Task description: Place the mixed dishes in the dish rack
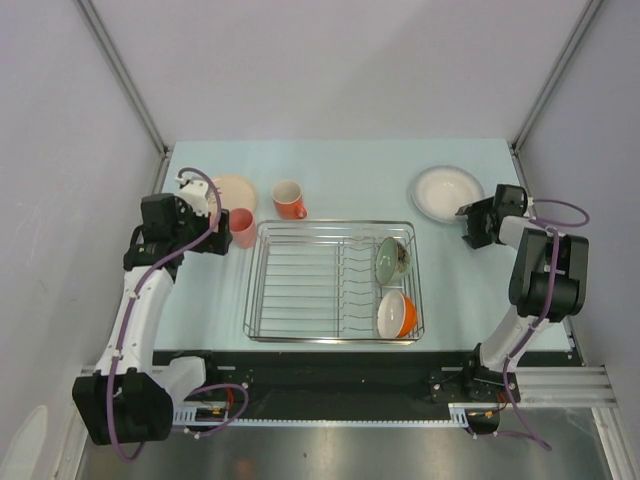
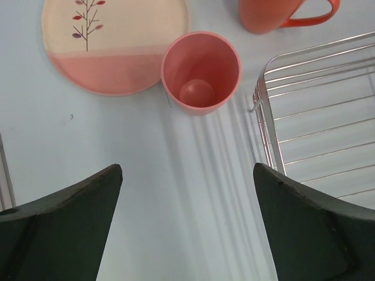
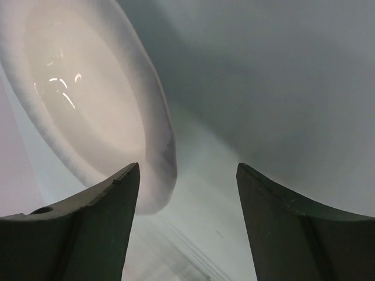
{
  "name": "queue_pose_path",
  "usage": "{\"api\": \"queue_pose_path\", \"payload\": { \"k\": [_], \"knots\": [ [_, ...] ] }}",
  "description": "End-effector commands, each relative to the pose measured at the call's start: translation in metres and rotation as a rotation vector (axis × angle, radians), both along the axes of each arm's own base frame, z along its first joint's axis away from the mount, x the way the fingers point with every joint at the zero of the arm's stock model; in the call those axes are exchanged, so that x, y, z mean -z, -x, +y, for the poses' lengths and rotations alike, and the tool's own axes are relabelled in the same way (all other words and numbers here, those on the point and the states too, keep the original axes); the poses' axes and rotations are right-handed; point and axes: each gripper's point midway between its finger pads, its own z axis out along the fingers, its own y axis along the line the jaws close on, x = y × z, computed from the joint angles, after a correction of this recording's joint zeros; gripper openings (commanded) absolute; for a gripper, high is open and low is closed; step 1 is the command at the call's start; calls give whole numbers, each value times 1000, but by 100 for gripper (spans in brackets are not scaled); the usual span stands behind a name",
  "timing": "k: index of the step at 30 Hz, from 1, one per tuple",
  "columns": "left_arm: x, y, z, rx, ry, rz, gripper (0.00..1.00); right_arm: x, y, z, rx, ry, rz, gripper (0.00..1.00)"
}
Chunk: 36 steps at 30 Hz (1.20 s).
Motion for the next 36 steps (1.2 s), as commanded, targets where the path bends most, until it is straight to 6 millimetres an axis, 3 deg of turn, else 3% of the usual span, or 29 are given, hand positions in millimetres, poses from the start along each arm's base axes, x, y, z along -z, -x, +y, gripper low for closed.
{"api": "queue_pose_path", "payload": {
  "k": [1, 9, 15, 21, 22, 23, 24, 28, 31, 32, 34, 36],
  "knots": [
    [8, 14, 5, 15, -43, 23, 100, 10, -22, -1, 8, -29, -50, 69],
    [18, 29, 12, 27, -108, 36, 100, 43, -18, -4, -9, -6, 18, 53],
    [26, 33, 9, 65, -114, 72, 99, 45, -25, -12, -24, 19, -8, 40],
    [49, 39, 13, 84, -144, 138, 99, 47, -25, -13, -44, 21, -9, 16],
    [53, 41, 12, 90, -144, 145, 99, 46, -25, -13, -51, 26, -9, 5],
    [54, 42, 12, 92, -144, 147, 99, 44, -25, -14, -54, 28, -12, 0],
    [56, 42, 11, 100, -148, 151, 99, 43, -25, -14, -58, 28, -10, 0],
    [58, 44, 10, 120, -147, 161, 99, 17, -25, -17, -87, 63, -40, 0],
    [57, 45, 5, 152, -135, 172, 99, -34, -33, -22, -127, 152, -139, 0],
    [57, 45, 4, 161, -133, 173, 99, -66, -36, -21, -159, 216, -204, 0],
    [53, 45, 1, 179, -128, 171, 99, -105, -42, -19, -196, 303, -270, 0],
    [52, 43, 2, 179, -129, 167, 99, -157, -48, -13, -238, 393, -368, 0]
  ]
}}
